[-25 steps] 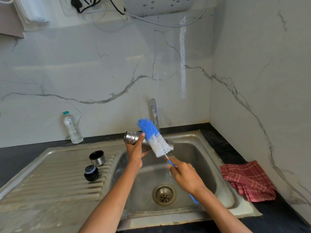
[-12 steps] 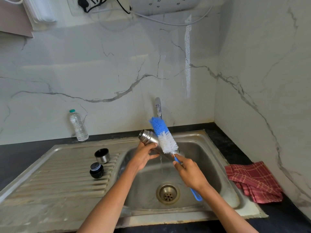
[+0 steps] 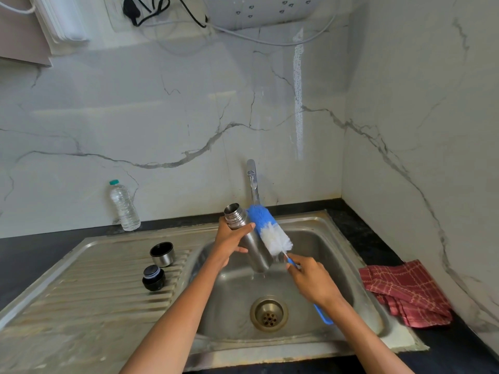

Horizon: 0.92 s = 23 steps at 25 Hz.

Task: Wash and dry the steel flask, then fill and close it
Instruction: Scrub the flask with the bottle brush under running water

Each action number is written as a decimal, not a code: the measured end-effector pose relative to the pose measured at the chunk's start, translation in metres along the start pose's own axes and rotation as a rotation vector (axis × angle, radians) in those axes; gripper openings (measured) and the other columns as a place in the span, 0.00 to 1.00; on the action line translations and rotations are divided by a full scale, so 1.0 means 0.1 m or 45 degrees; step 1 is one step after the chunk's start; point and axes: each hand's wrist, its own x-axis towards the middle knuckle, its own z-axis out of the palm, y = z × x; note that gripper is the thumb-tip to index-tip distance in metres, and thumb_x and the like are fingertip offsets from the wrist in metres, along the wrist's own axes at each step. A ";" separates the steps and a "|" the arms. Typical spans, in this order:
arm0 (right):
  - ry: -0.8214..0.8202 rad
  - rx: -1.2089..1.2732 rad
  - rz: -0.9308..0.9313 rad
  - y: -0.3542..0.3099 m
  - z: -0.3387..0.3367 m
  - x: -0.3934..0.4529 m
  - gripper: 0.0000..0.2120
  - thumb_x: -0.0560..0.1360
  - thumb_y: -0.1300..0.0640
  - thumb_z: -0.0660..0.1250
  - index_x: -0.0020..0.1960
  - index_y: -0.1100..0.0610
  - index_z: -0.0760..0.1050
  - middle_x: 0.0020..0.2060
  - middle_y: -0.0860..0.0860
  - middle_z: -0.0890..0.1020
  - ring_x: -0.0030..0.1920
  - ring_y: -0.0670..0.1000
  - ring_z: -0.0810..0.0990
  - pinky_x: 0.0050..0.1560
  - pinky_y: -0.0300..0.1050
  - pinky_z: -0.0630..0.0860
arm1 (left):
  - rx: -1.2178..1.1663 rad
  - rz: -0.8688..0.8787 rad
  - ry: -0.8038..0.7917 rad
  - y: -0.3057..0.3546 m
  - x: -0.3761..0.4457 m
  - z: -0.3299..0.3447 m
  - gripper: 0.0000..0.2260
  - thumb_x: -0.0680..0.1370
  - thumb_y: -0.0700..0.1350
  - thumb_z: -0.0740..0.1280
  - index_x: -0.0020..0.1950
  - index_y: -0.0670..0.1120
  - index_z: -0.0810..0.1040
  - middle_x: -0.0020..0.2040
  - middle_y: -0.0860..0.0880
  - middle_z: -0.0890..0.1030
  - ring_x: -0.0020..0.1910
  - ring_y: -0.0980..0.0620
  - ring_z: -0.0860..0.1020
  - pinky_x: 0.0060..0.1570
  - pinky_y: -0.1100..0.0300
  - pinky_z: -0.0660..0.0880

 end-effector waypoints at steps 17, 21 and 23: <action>0.122 0.047 -0.171 -0.05 -0.04 -0.02 0.16 0.83 0.51 0.61 0.70 0.44 0.75 0.29 0.48 0.77 0.30 0.46 0.75 0.38 0.47 0.75 | -0.088 -0.102 -0.218 -0.06 0.12 0.07 0.33 0.70 0.36 0.79 0.70 0.48 0.66 0.63 0.43 0.79 0.59 0.42 0.82 0.47 0.38 0.83; 0.142 -0.047 -0.128 -0.01 -0.08 0.01 0.16 0.83 0.50 0.60 0.70 0.44 0.73 0.30 0.47 0.77 0.33 0.47 0.76 0.40 0.49 0.76 | 0.158 -0.092 -0.254 -0.09 0.16 0.20 0.31 0.71 0.46 0.80 0.68 0.50 0.68 0.61 0.50 0.80 0.57 0.49 0.81 0.41 0.48 0.84; 0.107 -0.129 -0.047 0.05 -0.11 0.02 0.14 0.83 0.51 0.60 0.66 0.47 0.75 0.33 0.47 0.79 0.37 0.50 0.79 0.40 0.49 0.75 | 0.213 -0.065 -0.234 -0.09 0.17 0.25 0.28 0.73 0.49 0.79 0.67 0.51 0.68 0.59 0.52 0.79 0.56 0.51 0.81 0.39 0.51 0.84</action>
